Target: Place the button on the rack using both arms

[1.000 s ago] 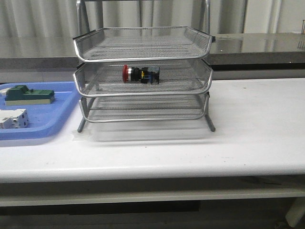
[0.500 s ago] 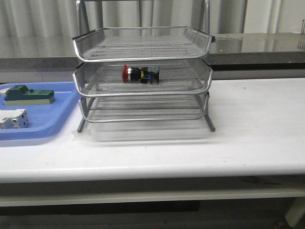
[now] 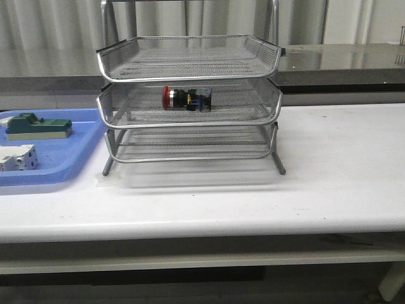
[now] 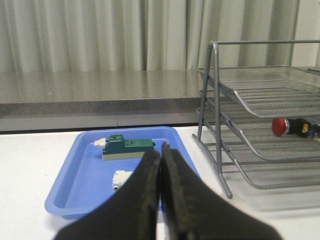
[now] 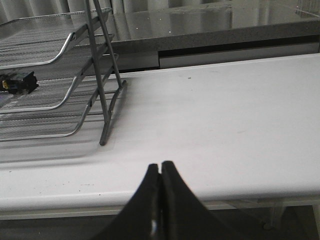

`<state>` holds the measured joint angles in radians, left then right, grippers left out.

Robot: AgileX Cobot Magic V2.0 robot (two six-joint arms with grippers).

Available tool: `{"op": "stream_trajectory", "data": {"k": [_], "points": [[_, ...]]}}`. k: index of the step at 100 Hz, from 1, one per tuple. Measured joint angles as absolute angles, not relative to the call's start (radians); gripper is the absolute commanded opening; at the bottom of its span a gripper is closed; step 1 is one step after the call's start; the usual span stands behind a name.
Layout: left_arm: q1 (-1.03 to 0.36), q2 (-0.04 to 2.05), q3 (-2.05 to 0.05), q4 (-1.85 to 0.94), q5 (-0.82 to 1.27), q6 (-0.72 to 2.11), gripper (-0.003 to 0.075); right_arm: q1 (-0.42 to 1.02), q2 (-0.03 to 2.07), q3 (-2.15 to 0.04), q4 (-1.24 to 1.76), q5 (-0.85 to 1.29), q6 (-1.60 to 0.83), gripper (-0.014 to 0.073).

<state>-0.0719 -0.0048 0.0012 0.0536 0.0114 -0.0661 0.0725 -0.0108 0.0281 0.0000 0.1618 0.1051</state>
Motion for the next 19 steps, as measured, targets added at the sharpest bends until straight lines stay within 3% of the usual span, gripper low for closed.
{"op": "stream_trajectory", "data": {"k": [19], "points": [[-0.072,-0.005,0.001,0.054,0.013,-0.066,0.0004,0.073,-0.011,0.028,0.000,0.162,0.105,-0.0067]]}}
